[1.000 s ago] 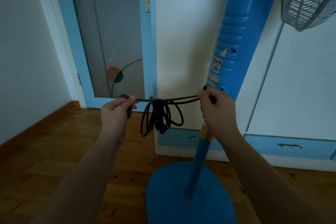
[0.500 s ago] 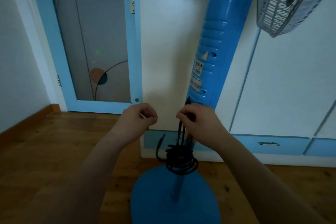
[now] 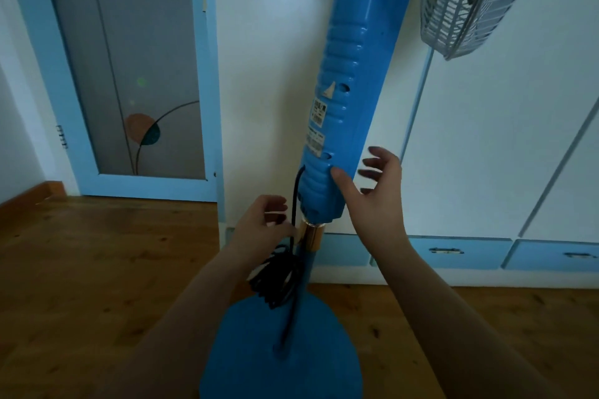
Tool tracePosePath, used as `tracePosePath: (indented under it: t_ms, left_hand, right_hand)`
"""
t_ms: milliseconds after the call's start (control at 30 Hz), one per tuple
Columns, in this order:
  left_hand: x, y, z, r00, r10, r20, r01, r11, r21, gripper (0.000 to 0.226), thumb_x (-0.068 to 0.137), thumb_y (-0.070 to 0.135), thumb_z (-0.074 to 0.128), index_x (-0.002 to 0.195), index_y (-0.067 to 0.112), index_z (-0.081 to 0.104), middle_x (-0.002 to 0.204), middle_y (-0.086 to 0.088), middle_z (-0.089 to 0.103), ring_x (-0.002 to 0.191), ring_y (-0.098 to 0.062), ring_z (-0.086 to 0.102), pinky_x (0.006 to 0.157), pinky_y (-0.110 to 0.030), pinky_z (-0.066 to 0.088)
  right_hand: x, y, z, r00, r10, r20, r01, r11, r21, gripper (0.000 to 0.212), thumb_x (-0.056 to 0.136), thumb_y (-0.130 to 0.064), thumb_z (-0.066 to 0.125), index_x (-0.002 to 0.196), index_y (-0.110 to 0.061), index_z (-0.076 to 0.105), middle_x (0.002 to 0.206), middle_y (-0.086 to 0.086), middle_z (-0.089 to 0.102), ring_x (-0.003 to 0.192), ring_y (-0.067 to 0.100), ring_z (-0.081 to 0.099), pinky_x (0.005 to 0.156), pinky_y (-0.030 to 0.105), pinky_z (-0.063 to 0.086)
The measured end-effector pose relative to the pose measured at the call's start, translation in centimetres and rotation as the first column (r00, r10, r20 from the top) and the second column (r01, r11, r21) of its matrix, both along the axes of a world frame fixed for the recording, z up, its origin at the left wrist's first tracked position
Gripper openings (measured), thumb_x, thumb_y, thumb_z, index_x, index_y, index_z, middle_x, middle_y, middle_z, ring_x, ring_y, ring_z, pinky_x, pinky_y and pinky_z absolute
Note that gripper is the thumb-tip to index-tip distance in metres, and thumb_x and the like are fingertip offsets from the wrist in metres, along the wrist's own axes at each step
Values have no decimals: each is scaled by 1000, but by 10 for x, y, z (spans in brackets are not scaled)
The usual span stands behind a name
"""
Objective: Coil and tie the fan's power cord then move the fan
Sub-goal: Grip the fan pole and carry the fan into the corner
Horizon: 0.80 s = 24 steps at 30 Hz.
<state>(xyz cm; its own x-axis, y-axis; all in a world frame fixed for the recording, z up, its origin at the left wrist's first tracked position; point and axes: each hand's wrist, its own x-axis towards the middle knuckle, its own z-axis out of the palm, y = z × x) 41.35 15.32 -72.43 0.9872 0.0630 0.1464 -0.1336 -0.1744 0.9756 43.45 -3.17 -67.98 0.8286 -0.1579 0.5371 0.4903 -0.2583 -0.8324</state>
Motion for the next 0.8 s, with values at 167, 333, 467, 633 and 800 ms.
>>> tracePosePath:
  t_ms: [167, 333, 467, 633, 800]
  left_hand:
    - [20, -30, -44, 997, -77, -1, 77, 992, 100, 71, 74, 19, 85, 131, 29, 44, 120, 12, 57, 104, 2, 58, 81, -17, 53]
    - [55, -50, -45, 996, 72, 58, -83, 975, 204, 58, 70, 32, 87, 118, 25, 54, 106, 13, 66, 90, 3, 63, 70, -15, 53]
    - [74, -50, -29, 995, 94, -17, -92, 992, 92, 37, 68, 20, 90, 98, 13, 70, 80, 3, 76, 74, -9, 71, 69, -37, 62]
    - [73, -53, -13, 984, 148, -101, -135, 983, 121, 31, 67, 9, 90, 91, 5, 70, 82, -7, 75, 78, -24, 71, 67, -38, 61]
    - [57, -56, 23, 985, 104, -136, -78, 979, 189, 33, 62, 22, 93, 87, 17, 73, 80, 6, 76, 75, -8, 70, 62, -26, 60]
  right_hand:
    - [26, 17, -17, 967, 255, -25, -252, 964, 87, 106, 64, -47, 87, 149, -34, 25, 136, -7, 54, 120, 7, 59, 91, 33, 58]
    - [53, 27, -5, 989, 150, 15, -150, 982, 111, 99, 56, -53, 88, 139, -35, 37, 122, -21, 60, 107, -3, 62, 84, 27, 60]
    - [68, 22, 21, 978, 208, -1, -206, 972, 115, 101, 56, -47, 92, 139, -34, 36, 125, -18, 59, 113, 2, 61, 89, 35, 59]
    - [69, 26, 38, 973, 222, -65, -212, 969, 129, 90, 56, -34, 93, 132, -34, 44, 122, -13, 62, 112, 12, 62, 90, 44, 58]
    - [59, 22, 67, 972, 219, -82, -208, 969, 131, 86, 57, -32, 93, 129, -37, 46, 116, -19, 64, 105, 3, 64, 85, 41, 61]
